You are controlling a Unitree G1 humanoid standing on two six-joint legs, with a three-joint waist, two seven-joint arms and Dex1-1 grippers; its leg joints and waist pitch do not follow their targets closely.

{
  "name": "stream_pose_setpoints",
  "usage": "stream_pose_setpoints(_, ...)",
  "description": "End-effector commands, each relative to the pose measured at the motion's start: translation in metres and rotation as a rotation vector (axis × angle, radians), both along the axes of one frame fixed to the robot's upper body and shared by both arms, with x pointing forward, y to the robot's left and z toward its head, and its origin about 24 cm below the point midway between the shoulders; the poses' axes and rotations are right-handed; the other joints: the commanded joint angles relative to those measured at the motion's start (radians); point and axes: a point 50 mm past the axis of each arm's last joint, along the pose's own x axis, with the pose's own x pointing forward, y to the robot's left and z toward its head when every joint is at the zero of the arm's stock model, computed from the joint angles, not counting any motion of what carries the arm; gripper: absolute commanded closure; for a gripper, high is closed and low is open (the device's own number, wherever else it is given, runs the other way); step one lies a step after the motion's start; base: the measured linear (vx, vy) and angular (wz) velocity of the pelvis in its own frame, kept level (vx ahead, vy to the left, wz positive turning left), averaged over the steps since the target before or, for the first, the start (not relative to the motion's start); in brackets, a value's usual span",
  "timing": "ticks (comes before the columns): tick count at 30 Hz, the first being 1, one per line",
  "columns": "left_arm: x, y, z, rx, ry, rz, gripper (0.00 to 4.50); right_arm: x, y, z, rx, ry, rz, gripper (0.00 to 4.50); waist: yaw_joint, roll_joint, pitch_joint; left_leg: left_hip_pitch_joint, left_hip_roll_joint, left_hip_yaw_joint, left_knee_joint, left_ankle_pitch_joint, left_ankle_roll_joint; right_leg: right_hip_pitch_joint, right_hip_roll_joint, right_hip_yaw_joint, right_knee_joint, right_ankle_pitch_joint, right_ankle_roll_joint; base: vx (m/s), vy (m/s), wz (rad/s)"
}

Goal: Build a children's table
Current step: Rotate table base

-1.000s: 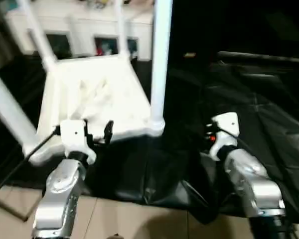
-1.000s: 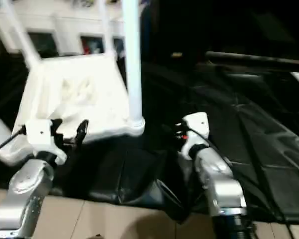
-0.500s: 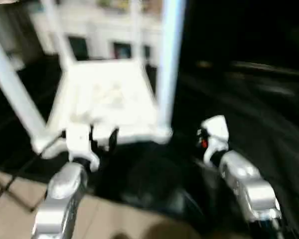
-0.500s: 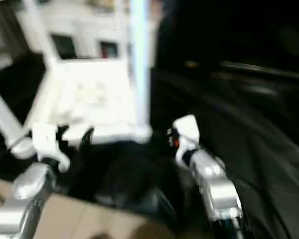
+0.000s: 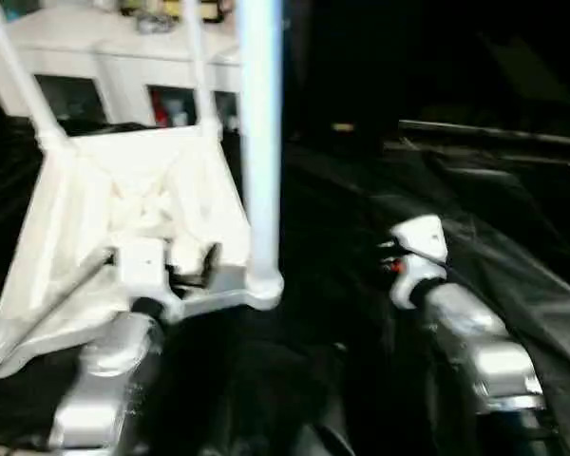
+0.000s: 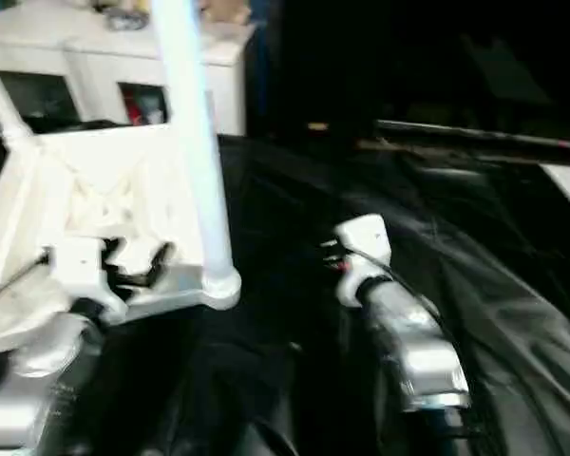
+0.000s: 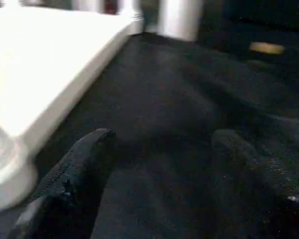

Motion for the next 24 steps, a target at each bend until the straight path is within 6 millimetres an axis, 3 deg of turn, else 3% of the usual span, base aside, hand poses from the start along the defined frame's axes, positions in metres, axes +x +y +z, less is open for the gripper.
stream_pose_setpoints(1, 0.004, -0.001, 0.001, 0.01, 0.007, -0.021, 0.09, 0.002, -0.005, 0.002, -0.017, -0.009, -0.008, 1.02, -0.01, 0.015, -0.076, 0.029, 0.055, -0.024, -0.044, 0.59, 0.087, 0.02, -0.031, 0.029, -0.005, 0.399, -0.183, 0.0, 0.0, 0.0)
stream_pose_setpoints(2, 0.006, 0.0, 0.002, -0.002, 0.008, -0.044, 0.09, 0.003, -0.005, 0.002, -0.019, -0.011, -0.006, 1.02, -0.003, 0.016, -0.077, 0.019, 0.037, -0.011, -0.033, 0.676, 0.05, 0.02, -0.027, 0.031, -0.006, 0.474, -0.183, 0.0, 0.0, 0.0)
stream_pose_setpoints(3, 0.007, -0.001, 0.003, 0.002, 0.011, -0.063, 0.09, 0.003, -0.005, 0.002, -0.021, -0.013, -0.003, 1.02, -0.003, 0.015, -0.072, 0.012, 0.036, -0.007, -0.038, 0.623, 0.037, 0.023, -0.031, 0.031, -0.012, 0.447, -0.183, 0.0, 0.0, 0.0)
stream_pose_setpoints(4, 0.009, -0.003, 0.004, 0.008, 0.016, -0.135, 0.09, 0.004, -0.006, 0.003, -0.026, -0.019, 0.01, 1.02, -0.004, 0.019, -0.061, -0.003, 0.042, -0.004, -0.056, 0.446, 0.007, 0.033, -0.046, 0.032, -0.025, 0.339, -0.185, 0.0, 0.0, 0.0)
stream_pose_setpoints(5, 0.009, -0.003, 0.004, 0.008, 0.016, -0.135, 0.09, 0.004, -0.006, 0.003, -0.026, -0.019, 0.01, 1.02, -0.005, 0.018, -0.056, -0.006, 0.045, -0.002, -0.066, 0.334, -0.007, 0.036, -0.053, 0.035, -0.032, 0.268, -0.187, 0.0, 0.0, 0.0)
stream_pose_setpoints(6, 0.009, -0.004, 0.004, 0.011, 0.018, -0.174, 0.09, 0.005, -0.007, 0.003, -0.029, -0.023, 0.017, 1.02, -0.009, 0.017, -0.047, -0.011, 0.056, -0.003, -0.085, 0.136, -0.036, 0.044, -0.066, 0.04, -0.042, 0.154, -0.194, 0.0, 0.0, 0.0)
stream_pose_setpoints(7, 0.009, -0.007, 0.003, 0.015, 0.035, -0.297, 0.09, 0.007, -0.009, 0.004, -0.044, -0.028, 0.033, 1.02, -0.011, 0.029, -0.038, -0.004, 0.063, -0.002, -0.098, -0.034, -0.052, 0.04, -0.072, 0.043, -0.053, 0.041, -0.198, -0.065, -0.027, 0.03)
stream_pose_setpoints(8, 0.008, -0.008, 0.001, 0.019, 0.056, -0.372, 0.09, 0.008, -0.011, 0.004, -0.056, -0.029, 0.046, 1.02, -0.014, 0.022, -0.032, 0.005, 0.064, 0.004, -0.11, -0.16, -0.054, 0.036, -0.075, 0.047, -0.068, -0.097, -0.191, -0.065, -0.027, 0.03)
stream_pose_setpoints(10, 0.006, -0.009, -0.003, 0.046, 0.102, -0.509, 0.09, 0.009, -0.014, 0.005, -0.081, -0.031, 0.079, 1.02, -0.016, 0.019, -0.026, 0.01, 0.068, 0.011, -0.12, -0.244, -0.051, 0.034, -0.081, 0.053, -0.081, -0.234, -0.171, -0.067, -0.042, 0.03)
stream_pose_setpoints(12, 0.005, -0.007, -0.008, 0.123, 0.176, -0.654, 0.09, 0.01, -0.018, 0.007, -0.109, -0.026, 0.154, 1.02, -0.014, 0.016, -0.027, 0.011, 0.069, 0.014, -0.123, -0.234, -0.034, 0.031, -0.084, 0.056, -0.09, -0.298, -0.151, -0.064, -0.047, 0.02)
stream_pose_setpoints(13, 0.005, -0.004, -0.01, 0.161, 0.213, -0.713, 0.09, 0.01, -0.02, 0.008, -0.124, -0.021, 0.195, 1.02, -0.016, 0.017, -0.03, 0.004, 0.071, 0.017, -0.123, -0.189, -0.023, 0.035, -0.083, 0.056, -0.087, -0.264, -0.151, -0.059, -0.059, 0.01)
stream_pose_setpoints(15, 0.005, 0.001, -0.013, 0.227, 0.285, -0.808, 0.09, 0.009, -0.023, 0.011, -0.162, -0.017, 0.27, 1.02, -0.014, 0.018, -0.03, 0.004, 0.073, 0.023, -0.122, -0.159, -0.016, 0.032, -0.083, 0.055, -0.089, -0.251, -0.152, -0.05, -0.057, 0.01)
stream_pose_setpoints(19, 0.009, 0.009, -0.014, 0.356, 0.387, -0.925, 0.09, 0.007, -0.028, 0.014, -0.22, -0.018, 0.391, 1.02, -0.013, 0.021, -0.033, 0.004, 0.079, 0.036, -0.123, -0.141, -0.011, 0.029, -0.079, 0.049, -0.085, -0.217, -0.18, 0.0, 0.0, 0.0)
stream_pose_setpoints(20, 0.009, 0.011, -0.014, 0.361, 0.403, -0.943, 0.09, 0.006, -0.028, 0.015, -0.225, -0.017, 0.411, 1.02, -0.015, 0.022, -0.034, -0.001, 0.079, 0.035, -0.123, -0.133, -0.014, 0.034, -0.08, 0.046, -0.082, -0.214, -0.185, 0.0, 0.0, 0.0)
stream_pose_setpoints(24, 0.017, 0.016, -0.014, 0.395, 0.422, -0.948, 0.09, 0.004, -0.027, 0.016, -0.238, -0.01, 0.468, 1.02, -0.018, 0.026, -0.037, 0.0, 0.08, 0.036, -0.12, -0.108, -0.009, 0.032, -0.077, 0.044, -0.078, -0.168, -0.204, 0.0, 0.0, 0.0)
